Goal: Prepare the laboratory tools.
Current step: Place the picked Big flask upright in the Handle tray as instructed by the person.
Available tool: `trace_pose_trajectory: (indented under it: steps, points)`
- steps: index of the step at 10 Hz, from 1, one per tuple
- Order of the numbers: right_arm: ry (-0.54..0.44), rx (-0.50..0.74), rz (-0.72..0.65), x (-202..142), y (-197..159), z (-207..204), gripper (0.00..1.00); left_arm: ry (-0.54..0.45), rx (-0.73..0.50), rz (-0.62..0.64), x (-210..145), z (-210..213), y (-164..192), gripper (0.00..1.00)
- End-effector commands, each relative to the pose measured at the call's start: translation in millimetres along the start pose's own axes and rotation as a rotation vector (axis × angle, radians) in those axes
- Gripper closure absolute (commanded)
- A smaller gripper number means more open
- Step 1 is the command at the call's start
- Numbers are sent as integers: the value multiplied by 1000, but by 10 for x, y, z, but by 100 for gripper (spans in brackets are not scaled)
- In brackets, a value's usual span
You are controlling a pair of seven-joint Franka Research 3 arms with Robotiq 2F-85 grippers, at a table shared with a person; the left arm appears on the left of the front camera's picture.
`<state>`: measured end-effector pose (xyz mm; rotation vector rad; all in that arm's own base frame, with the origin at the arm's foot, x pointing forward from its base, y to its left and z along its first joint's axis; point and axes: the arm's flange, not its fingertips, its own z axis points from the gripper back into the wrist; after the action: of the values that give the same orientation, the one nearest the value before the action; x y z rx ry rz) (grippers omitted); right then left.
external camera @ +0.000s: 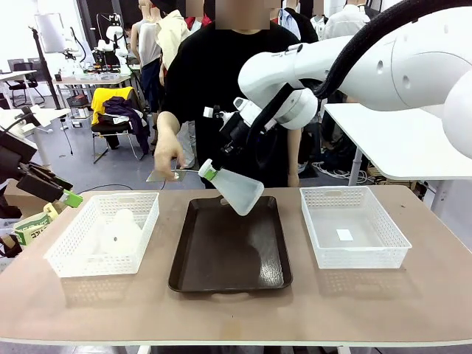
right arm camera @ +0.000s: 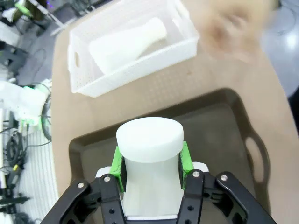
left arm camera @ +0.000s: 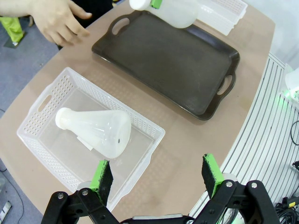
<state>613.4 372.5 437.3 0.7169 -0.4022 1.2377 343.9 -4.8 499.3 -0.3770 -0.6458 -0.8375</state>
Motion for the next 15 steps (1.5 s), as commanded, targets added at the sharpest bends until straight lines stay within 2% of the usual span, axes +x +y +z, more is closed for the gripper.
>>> trace_pose_trajectory:
  steps: [1, 4, 6, 8, 12, 13, 14, 15]
  points:
    - [-122, 78, 103, -171, 18, 4, 100, 1, -4, -6, -18, 6, 14, 0]
    - [-288, 130, 317, -317, -124, -29, 100, 1, -4, -6, -18, 6, 14, 0]
    - [-372, 141, 403, -366, -186, -62, 100, 1, -4, -6, -18, 6, 14, 0]
    - [-514, 183, 482, -421, -276, -71, 100, 1, -4, -6, -18, 6, 14, 0]
    - [-633, 211, 466, -483, -325, -71, 100, 1, -4, -6, -18, 6, 14, 0]
    - [-658, 239, 324, -470, -351, -2, 100, 1, -4, -6, -18, 6, 14, 0]
    - [-593, 203, 469, -451, -355, -87, 100, 1, -4, -6, -18, 6, 14, 0]
    - [-593, 203, 469, -451, -355, -87, 100, 1, -4, -6, -18, 6, 14, 0]
